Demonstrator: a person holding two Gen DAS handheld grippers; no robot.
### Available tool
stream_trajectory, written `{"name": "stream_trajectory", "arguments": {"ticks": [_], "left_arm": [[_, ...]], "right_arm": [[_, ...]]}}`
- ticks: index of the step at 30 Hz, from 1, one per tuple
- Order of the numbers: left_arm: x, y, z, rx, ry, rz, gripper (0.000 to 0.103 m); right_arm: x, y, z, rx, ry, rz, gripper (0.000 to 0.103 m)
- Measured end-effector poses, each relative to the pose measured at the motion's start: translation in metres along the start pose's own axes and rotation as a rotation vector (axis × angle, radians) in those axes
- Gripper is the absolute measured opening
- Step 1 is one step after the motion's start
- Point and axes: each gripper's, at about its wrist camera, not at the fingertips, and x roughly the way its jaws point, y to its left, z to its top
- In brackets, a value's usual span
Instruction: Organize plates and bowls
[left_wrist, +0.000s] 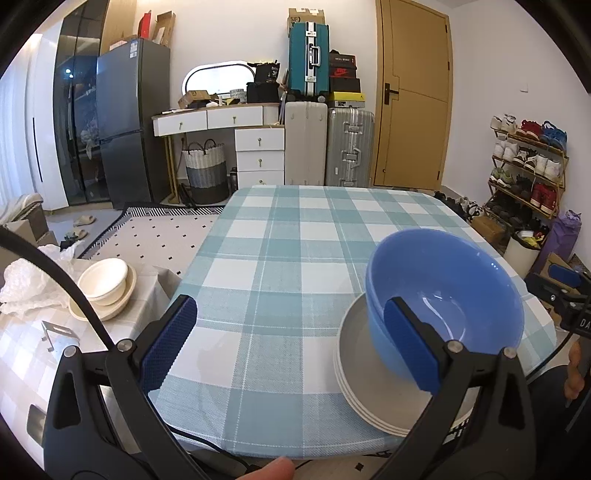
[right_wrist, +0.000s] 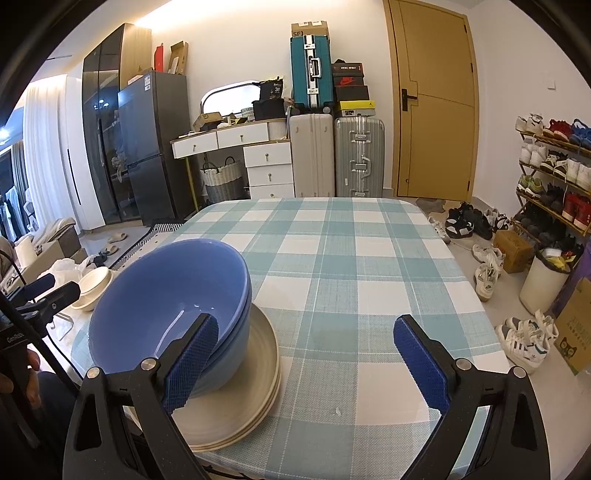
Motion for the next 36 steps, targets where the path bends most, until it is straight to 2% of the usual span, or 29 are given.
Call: {"name": "stream_trajectory", "arguments": {"ticks": [36], "left_arm": [[-0.0075,0.0100,-0.0037,-0.011,-0.015,0.016,0.101]], "right_arm": [[-0.0018,0.0057,-0.0012,-0.014,0.001,0.001,0.098]]}}
